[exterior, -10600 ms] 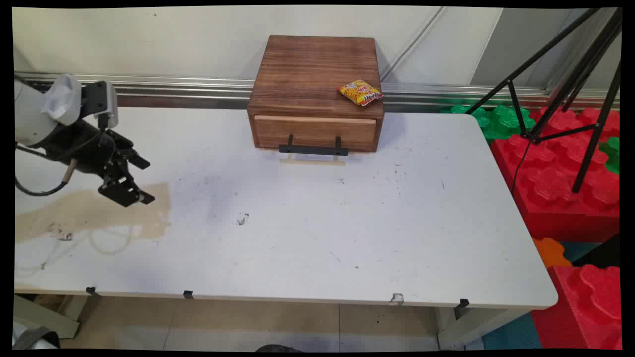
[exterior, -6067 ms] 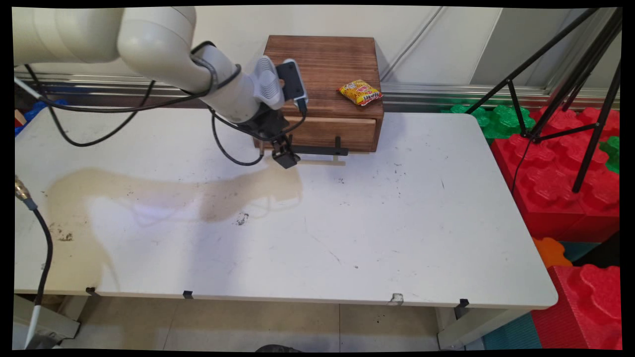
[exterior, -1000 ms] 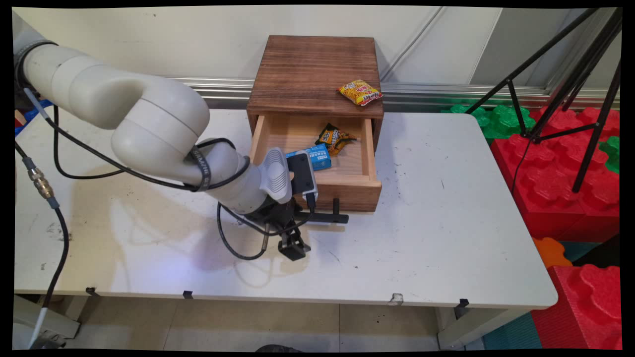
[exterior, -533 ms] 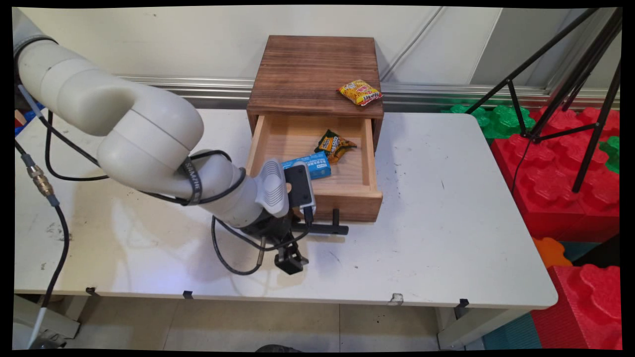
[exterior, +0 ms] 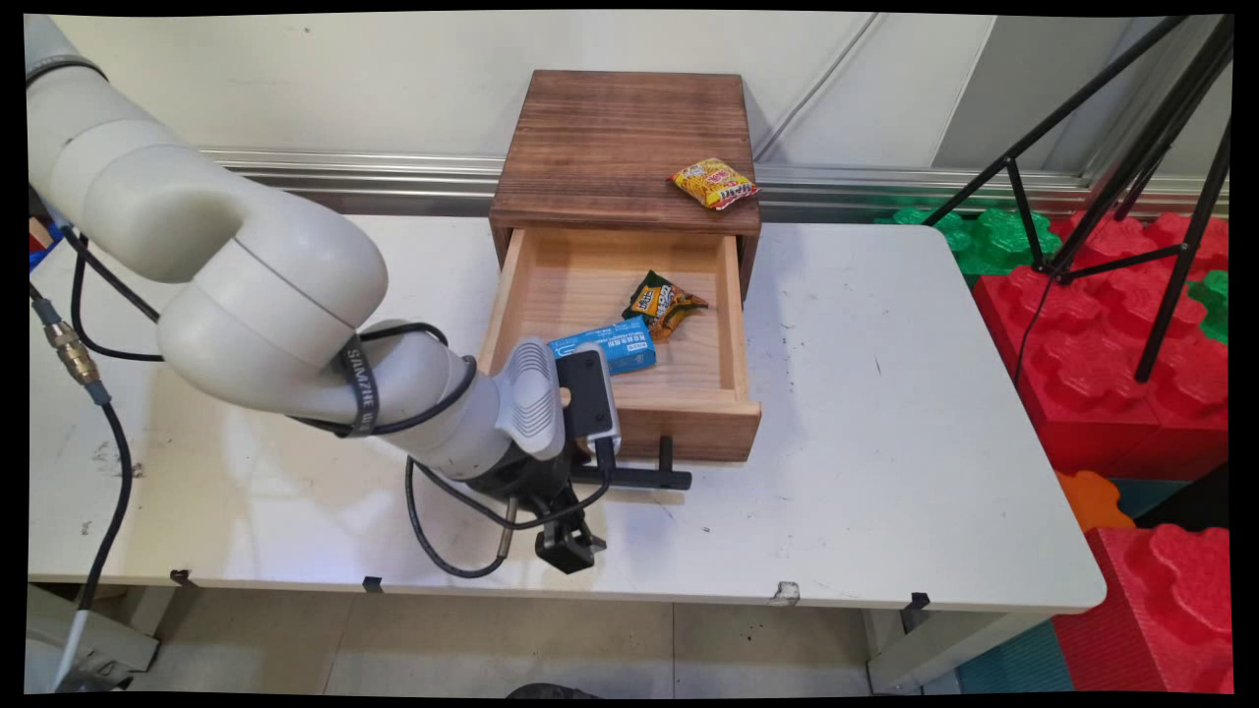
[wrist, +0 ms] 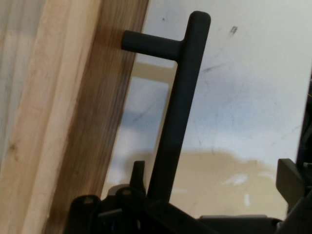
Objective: Open the drawer
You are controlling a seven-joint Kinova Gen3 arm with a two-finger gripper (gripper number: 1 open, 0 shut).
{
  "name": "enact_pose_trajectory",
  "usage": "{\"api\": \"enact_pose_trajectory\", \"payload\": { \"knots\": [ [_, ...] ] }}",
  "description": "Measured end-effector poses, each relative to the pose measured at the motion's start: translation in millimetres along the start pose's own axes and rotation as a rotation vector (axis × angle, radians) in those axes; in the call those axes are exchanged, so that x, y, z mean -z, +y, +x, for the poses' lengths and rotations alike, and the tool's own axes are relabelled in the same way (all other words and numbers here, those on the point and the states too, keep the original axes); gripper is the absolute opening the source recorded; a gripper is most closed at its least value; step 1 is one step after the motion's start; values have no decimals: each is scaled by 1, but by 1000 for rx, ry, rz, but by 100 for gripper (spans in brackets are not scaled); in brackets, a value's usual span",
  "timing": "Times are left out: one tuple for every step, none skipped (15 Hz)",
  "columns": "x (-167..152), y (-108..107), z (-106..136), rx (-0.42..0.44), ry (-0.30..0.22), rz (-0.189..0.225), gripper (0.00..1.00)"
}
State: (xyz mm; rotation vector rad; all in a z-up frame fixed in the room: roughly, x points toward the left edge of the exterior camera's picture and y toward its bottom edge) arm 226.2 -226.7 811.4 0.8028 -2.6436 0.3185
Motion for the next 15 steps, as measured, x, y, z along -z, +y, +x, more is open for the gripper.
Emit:
{"api": "enact_pose_trajectory", "payload": {
  "knots": [
    [1,3,-1,1,-1,-2,100],
    [2,6,-1,1,-2,-5,100],
    [3,7,-2,1,-3,-6,100],
    [4,9,-2,2,-4,-8,100],
    [6,12,-3,2,-6,-11,100],
    [7,15,-4,2,-7,-14,100],
    [8,17,-4,2,-9,-17,100],
    [8,18,-5,3,-10,-19,100],
    [9,20,-5,3,-11,-21,100],
    [9,21,-5,3,-12,-23,100],
    [10,23,-6,4,-13,-24,100],
    [11,24,-6,4,-14,-25,100],
    [12,26,-6,3,-15,-27,100],
    [12,27,-6,3,-16,-27,100],
    [13,28,-7,3,-16,-26,100]
  ]
}}
